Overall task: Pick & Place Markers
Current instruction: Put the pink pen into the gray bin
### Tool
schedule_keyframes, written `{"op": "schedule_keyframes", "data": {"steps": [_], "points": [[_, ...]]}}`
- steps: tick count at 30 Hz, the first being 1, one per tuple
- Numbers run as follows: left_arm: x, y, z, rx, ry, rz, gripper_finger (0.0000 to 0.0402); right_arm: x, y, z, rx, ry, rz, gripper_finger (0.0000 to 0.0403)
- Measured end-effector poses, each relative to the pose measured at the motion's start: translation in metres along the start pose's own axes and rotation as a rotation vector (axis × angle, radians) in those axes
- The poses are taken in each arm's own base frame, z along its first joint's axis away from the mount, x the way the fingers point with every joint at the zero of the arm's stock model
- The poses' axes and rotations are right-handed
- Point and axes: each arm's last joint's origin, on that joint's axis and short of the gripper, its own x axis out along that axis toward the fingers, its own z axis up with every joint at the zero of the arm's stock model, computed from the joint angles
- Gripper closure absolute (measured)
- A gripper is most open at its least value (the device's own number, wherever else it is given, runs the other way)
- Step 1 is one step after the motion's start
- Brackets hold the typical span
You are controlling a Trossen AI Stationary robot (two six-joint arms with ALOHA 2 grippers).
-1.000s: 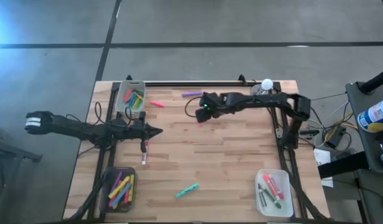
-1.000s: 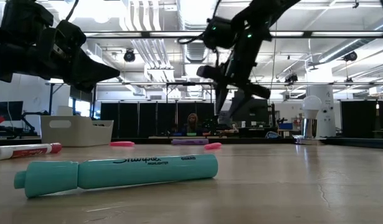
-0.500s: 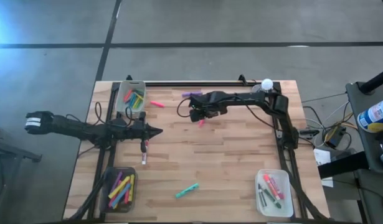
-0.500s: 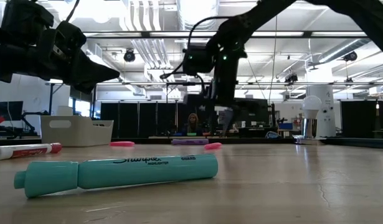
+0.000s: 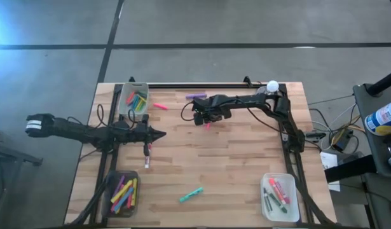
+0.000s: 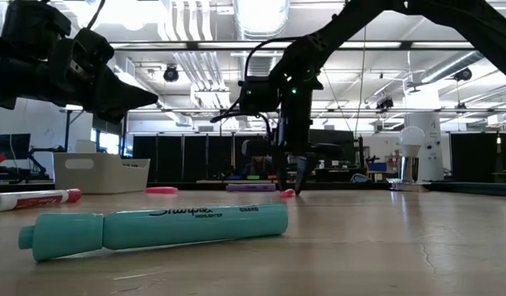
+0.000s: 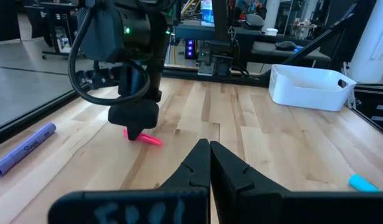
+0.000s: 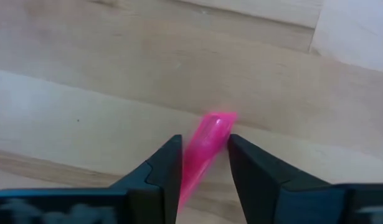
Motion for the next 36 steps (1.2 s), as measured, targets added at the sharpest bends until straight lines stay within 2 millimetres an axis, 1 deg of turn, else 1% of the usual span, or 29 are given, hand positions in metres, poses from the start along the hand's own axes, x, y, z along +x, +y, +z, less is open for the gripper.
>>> {"op": "schedule_keyframes", "data": {"steps": [5,10,13,15,18,21,25,28,32,34,36], "points": [[0.0,0.0,0.0,-0.02,0.003,0.0,0.0399,0.001,0.0,0.0,-0.031,-0.015,-0.001,0.0297],[0.0,0.001,-0.001,-0.096,0.007,0.022,0.0399,0.001,0.001,0.001,-0.051,-0.02,0.004,0.0321],[0.001,0.002,-0.005,-0.097,0.062,0.07,0.0396,0.001,0.001,0.001,-0.097,-0.022,0.006,0.0336],[0.001,0.003,-0.006,-0.11,0.081,0.09,0.0386,0.001,0.001,0.001,-0.141,-0.023,0.007,0.0344],[0.001,0.003,-0.005,-0.131,0.072,0.091,0.036,0.0,0.001,0.003,-0.211,-0.02,0.014,0.035],[0.001,0.002,-0.001,-0.136,0.032,0.086,0.0331,-0.007,0.001,0.004,-0.292,-0.036,0.044,0.0352],[0.001,0.001,0.007,-0.146,-0.045,0.063,0.0305,-0.027,0.001,0.005,-0.394,-0.107,0.125,0.0353],[0.0,-0.001,0.013,-0.146,-0.114,-0.009,0.0301,-0.042,0.003,-0.003,-0.45,-0.2,0.235,0.0355],[-0.001,-0.005,0.017,-0.144,-0.179,-0.127,0.0301,-0.073,0.008,-0.023,-0.519,-0.408,0.481,0.0355],[0.0,-0.006,0.018,-0.138,-0.191,-0.143,0.03,-0.087,0.007,-0.036,-0.545,-0.517,0.606,0.0355],[0.001,-0.006,0.018,-0.134,-0.207,-0.146,0.03,-0.096,0.004,-0.051,-0.567,-0.623,0.724,0.0355]]}}
